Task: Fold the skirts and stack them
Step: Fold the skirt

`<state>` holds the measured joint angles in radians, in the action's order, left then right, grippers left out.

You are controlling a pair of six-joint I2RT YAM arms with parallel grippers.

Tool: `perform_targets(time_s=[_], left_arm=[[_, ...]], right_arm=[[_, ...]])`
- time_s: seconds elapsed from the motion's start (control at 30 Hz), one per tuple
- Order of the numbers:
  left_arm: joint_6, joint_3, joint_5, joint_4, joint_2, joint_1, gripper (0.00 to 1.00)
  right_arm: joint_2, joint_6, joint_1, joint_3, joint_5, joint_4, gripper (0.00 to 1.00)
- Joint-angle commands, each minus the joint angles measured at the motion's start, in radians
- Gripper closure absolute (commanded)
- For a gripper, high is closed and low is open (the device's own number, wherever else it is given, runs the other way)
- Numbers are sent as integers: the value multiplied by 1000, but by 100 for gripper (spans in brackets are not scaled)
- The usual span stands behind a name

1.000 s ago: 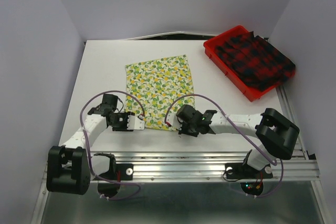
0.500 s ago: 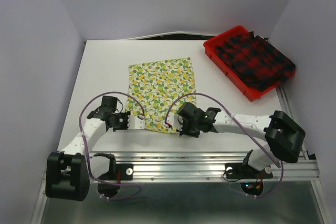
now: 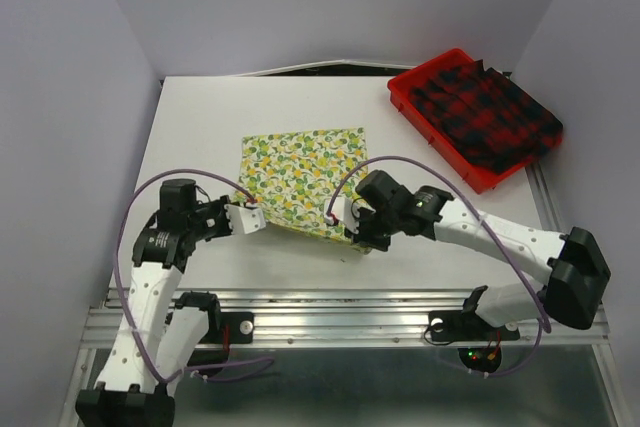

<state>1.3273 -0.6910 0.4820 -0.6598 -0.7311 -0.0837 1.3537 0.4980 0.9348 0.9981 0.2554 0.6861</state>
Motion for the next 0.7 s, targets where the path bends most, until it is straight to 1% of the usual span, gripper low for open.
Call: perform_targets(time_s=[0.0, 0.13, 0.2, 0.23, 0.3, 0.33, 0.4, 0.43, 0.53, 0.6, 0.67], left_arm=[[-95, -51, 21, -70, 99, 25, 100], [-198, -71, 18, -44, 173, 27, 100], [-255, -87, 21, -28, 206, 27, 100], [-313, -100, 15, -5, 220, 27, 100], [-364, -111, 13, 18, 245, 27, 100], [-400, -110, 4, 43, 251, 27, 100], [-428, -101, -13, 69, 242, 27, 100], [-444, -88, -35, 101, 217, 27, 100], [-494, -76, -57, 165, 149, 27, 100], [-534, -73, -60, 196, 110, 27, 100], [-554, -65, -74, 242, 50, 27, 100]], right_arm=[[-68, 10, -45, 88, 136, 82, 99], [-77, 7, -65, 119, 264, 139, 99], [-76, -9, -74, 132, 286, 142, 99], [-74, -16, -74, 163, 310, 145, 99], [-59, -26, -112, 210, 321, 145, 99], [-51, -23, -113, 264, 305, 144, 99], [-19, 8, -123, 312, 247, 139, 99], [-10, 19, -123, 344, 179, 124, 99], [50, 79, -132, 398, 78, 107, 99], [87, 102, -155, 427, 59, 98, 99], [152, 129, -204, 464, 53, 93, 99]])
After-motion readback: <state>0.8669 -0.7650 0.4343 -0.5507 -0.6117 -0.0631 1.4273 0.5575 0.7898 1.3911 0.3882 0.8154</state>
